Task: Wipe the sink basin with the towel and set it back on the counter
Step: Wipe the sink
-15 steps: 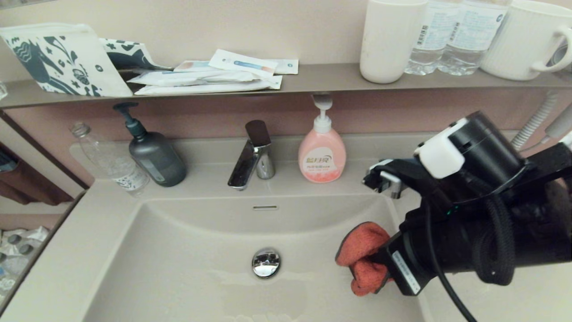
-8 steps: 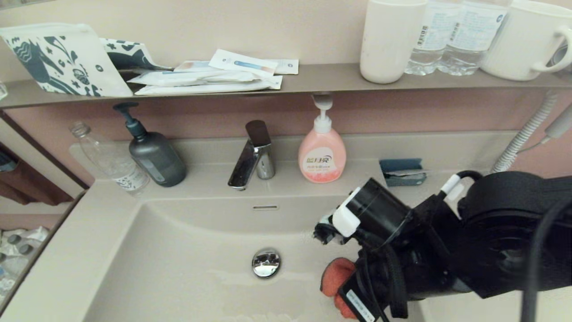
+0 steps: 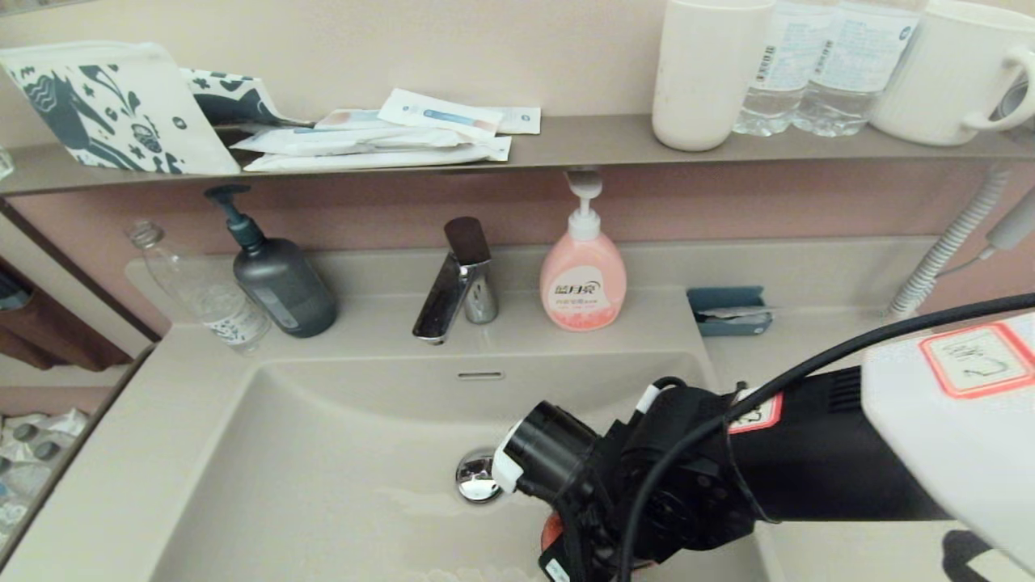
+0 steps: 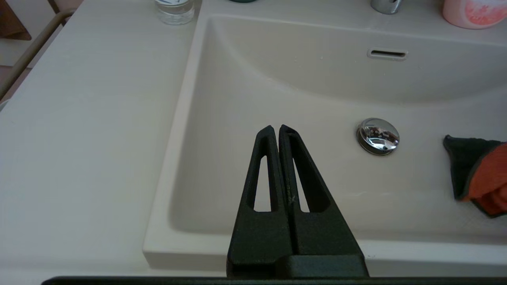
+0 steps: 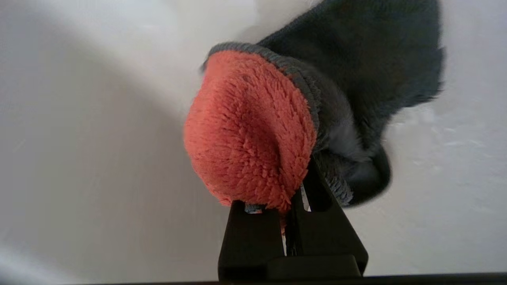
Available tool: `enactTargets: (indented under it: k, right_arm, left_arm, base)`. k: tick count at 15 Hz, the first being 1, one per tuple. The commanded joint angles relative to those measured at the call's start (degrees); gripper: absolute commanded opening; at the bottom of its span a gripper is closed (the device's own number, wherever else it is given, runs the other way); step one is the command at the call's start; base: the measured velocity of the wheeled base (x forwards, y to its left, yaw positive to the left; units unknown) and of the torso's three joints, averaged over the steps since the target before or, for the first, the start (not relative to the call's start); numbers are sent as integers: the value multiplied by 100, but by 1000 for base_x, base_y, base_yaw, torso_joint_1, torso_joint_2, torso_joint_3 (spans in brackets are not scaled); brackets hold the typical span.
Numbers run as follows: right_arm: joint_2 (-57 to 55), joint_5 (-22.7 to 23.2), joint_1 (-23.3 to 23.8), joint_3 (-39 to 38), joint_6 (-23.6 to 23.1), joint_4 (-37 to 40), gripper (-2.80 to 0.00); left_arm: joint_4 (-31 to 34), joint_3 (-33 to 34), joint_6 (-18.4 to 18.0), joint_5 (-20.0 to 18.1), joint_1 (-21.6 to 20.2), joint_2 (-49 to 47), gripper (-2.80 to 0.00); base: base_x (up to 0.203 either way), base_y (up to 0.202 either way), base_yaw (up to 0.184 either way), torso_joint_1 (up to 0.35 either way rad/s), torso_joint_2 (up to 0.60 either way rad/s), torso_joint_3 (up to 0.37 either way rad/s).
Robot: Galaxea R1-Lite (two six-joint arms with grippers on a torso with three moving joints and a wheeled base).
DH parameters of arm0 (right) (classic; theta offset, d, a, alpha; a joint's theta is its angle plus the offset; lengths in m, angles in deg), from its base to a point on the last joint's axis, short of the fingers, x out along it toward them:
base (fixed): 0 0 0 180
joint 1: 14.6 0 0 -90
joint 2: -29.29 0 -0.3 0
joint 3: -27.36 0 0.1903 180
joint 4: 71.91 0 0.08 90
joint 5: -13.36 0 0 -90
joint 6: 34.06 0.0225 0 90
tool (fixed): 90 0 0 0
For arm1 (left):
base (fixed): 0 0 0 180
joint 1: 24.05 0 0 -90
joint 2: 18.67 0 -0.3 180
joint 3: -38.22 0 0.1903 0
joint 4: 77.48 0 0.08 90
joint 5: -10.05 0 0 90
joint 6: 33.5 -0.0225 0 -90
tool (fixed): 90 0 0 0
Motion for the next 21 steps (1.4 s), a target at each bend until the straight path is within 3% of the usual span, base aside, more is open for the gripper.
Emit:
enactTargets:
  k: [1, 3, 4, 7, 9, 13, 16, 21]
  right_arm:
    - [-366, -271, -30, 42, 227, 30, -280]
    - [-670, -928, -73, 50, 970, 48, -280]
    - [-797, -1030, -105, 60, 1405, 65, -280]
    - [-1110, -1058, -253, 240, 2651, 491, -280]
    - [-1381, -981, -347, 608, 3184, 833, -280]
    - [-1895, -530, -383, 1245, 3875, 932, -280]
    - [-2272, -489, -424, 1493, 4211, 917, -280]
    - [-2661, -490, -424, 2181, 4415, 915, -280]
  left_arm:
    - [-1, 1, 5, 2, -1, -7, -280]
    - [-1, 2, 0, 2, -1, -7, -280]
    - [-1, 1, 0, 2, -1, -7, -280]
    - [-1, -1, 0, 2, -1, -7, -280]
    - [-1, 2, 7, 2, -1, -7, -280]
    - [-1, 2, 9, 2, -1, -7, -280]
    - [-1, -3, 3, 2, -3, -7, -280]
    - [-1, 2, 0, 2, -1, -7, -280]
  base:
    - [0, 0, 0, 0, 0, 0]
    - [0, 0, 0, 0, 0, 0]
    - [0, 0, 0, 0, 0, 0]
    - [0, 0, 0, 0, 0, 0]
    - [0, 0, 0, 0, 0, 0]
    - [0, 0, 0, 0, 0, 0]
    - [0, 0, 0, 0, 0, 0]
    - [0, 0, 0, 0, 0, 0]
